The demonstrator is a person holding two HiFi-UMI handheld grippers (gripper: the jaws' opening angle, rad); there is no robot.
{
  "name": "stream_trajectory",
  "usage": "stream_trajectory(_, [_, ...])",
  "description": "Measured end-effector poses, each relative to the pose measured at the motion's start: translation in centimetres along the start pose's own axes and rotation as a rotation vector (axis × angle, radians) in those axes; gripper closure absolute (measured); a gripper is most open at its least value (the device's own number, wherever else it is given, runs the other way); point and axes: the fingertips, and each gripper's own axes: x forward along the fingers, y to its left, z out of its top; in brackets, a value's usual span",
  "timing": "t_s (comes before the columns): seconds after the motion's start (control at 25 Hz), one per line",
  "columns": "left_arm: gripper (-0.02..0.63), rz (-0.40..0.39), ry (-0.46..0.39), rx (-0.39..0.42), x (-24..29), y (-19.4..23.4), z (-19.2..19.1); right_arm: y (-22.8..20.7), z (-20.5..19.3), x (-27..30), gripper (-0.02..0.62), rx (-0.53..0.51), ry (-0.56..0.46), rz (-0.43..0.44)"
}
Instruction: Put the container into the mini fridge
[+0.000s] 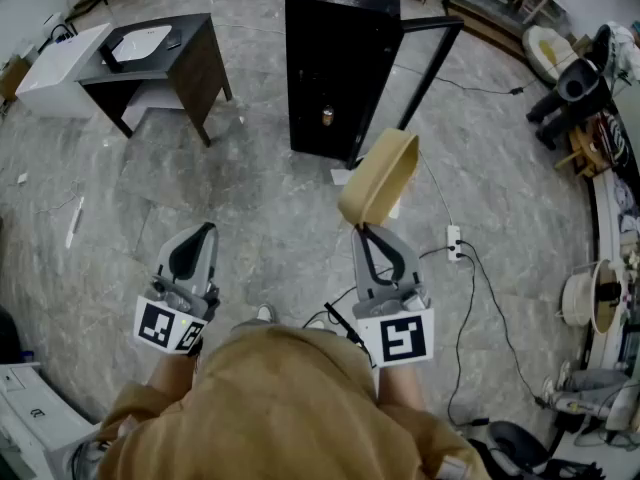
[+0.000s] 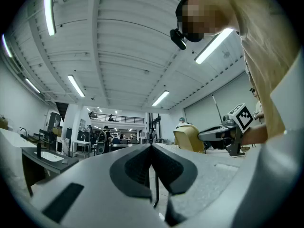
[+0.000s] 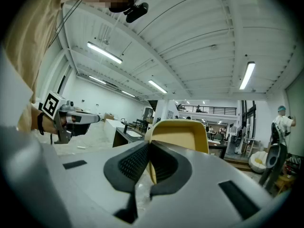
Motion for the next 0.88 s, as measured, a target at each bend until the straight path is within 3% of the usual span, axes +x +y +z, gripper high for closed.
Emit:
stream_trajectory(0.36, [0.606,-0.005,-0.001,0.007,0.8,-0.7,0.2,-0.5,-0.4,-0.4,0.589,-0.001,0.003,0.006])
stream_trajectory(0.56, [0.606,-0.003,0.007,0.011,1.6,-1.7,0.2,-1.7,0.1,-1.3,0.589,0.075,-0.048,0.003])
stream_trajectory(0.88, [0.606,0.027,0.003,0.021,2.4,-3.9,-0.2,-3.4,-1.6,-2.8,0.589,0.082,-0.045,0.040])
